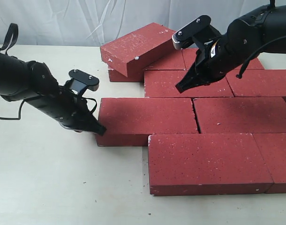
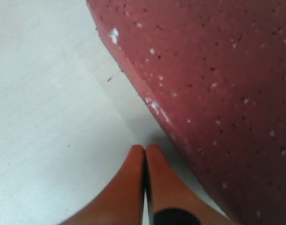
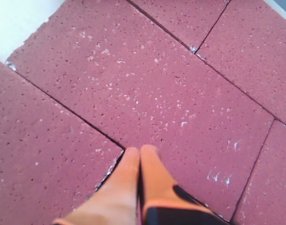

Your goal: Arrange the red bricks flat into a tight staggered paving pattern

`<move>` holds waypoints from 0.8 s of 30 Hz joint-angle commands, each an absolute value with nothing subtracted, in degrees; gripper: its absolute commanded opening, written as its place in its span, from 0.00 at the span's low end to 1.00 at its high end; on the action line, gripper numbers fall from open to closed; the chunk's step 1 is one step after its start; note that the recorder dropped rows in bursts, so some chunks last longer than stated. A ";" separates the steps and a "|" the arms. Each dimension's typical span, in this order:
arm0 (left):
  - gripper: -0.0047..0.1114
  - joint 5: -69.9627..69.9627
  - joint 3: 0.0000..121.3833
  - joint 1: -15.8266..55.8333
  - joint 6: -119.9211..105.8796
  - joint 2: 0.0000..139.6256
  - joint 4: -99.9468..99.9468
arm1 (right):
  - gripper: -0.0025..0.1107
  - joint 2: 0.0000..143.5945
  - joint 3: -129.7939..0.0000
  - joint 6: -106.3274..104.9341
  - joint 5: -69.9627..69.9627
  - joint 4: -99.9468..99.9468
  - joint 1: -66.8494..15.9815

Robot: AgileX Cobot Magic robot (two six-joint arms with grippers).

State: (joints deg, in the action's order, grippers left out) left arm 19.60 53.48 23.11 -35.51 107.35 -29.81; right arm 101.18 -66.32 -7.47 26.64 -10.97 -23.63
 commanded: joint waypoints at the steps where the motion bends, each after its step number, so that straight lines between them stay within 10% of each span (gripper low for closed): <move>1: 0.04 21.04 53.41 23.61 -37.10 105.90 -36.21 | 0.01 100.81 -66.04 -7.41 26.14 -10.92 -23.35; 24: 0.04 25.06 53.50 15.65 -39.35 103.79 -34.35 | 0.01 100.92 -66.04 -7.41 26.27 -10.83 -23.35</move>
State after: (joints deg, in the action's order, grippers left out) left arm 23.14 53.48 16.46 -39.44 105.28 -34.73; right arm 101.18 -66.32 -7.47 26.64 -10.87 -23.63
